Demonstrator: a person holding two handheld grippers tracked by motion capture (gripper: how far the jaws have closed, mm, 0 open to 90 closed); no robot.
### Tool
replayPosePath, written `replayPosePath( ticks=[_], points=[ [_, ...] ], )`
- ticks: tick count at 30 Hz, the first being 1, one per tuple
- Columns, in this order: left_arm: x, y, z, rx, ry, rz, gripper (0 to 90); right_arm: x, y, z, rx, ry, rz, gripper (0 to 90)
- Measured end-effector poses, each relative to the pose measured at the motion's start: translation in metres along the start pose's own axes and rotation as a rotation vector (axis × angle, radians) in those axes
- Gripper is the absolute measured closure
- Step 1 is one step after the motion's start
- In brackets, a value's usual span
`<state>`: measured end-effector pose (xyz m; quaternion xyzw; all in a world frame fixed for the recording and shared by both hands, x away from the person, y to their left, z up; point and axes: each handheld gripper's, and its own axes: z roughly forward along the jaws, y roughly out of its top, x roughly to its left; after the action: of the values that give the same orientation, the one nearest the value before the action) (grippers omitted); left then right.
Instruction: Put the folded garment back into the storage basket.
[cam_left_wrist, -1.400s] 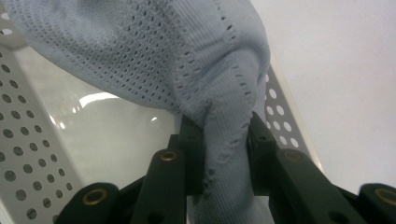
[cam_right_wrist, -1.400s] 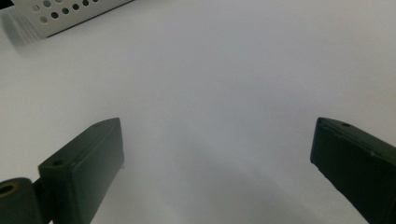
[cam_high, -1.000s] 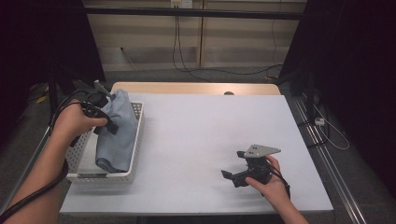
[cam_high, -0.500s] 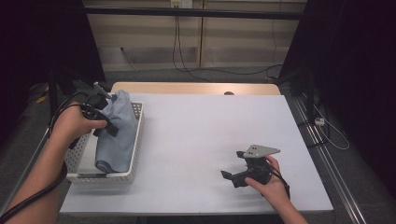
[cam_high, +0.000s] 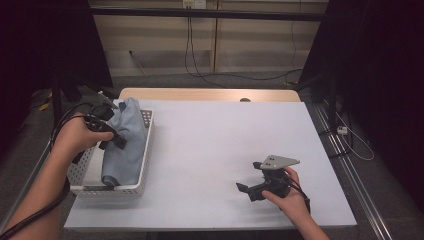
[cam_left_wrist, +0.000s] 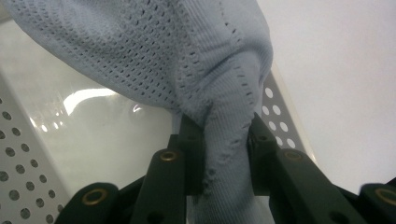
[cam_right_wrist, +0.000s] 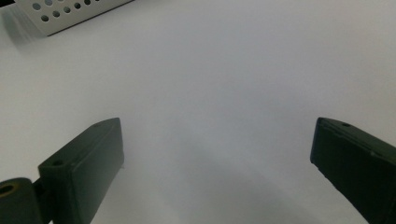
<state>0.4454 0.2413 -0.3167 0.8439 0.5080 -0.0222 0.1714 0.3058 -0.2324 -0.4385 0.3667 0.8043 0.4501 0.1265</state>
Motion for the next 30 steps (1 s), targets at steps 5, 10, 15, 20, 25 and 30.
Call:
replayPosePath(
  ticks=[5, 10, 15, 20, 25, 30],
  points=[
    [-0.0001, -0.0003, 0.0013, -0.003, -0.005, -0.001, 73.2, -0.0001, -0.0001, 0.0003, 0.000, -0.002, 0.000, 2.5],
    [0.0007, -0.0017, 0.0017, -0.010, -0.010, -0.007, 73.0, -0.0001, -0.0002, 0.0008, 0.003, 0.001, -0.002, 2.5],
    [0.0031, -0.0030, 0.0028, -0.014, -0.018, -0.015, 72.6, -0.0001, -0.0002, 0.0011, 0.003, 0.002, -0.001, 2.5],
    [0.0043, -0.0041, 0.0047, -0.016, -0.021, -0.016, 72.3, -0.0001, -0.0001, 0.0012, 0.003, 0.001, 0.000, 2.5],
    [0.0072, -0.0067, 0.0052, -0.018, -0.027, -0.022, 72.1, -0.0002, -0.0002, 0.0012, 0.004, 0.001, 0.001, 2.5],
    [0.0096, -0.0094, 0.0056, -0.023, -0.025, -0.030, 72.0, -0.0002, 0.0004, 0.0011, -0.001, 0.001, 0.003, 2.5]
  ],
)
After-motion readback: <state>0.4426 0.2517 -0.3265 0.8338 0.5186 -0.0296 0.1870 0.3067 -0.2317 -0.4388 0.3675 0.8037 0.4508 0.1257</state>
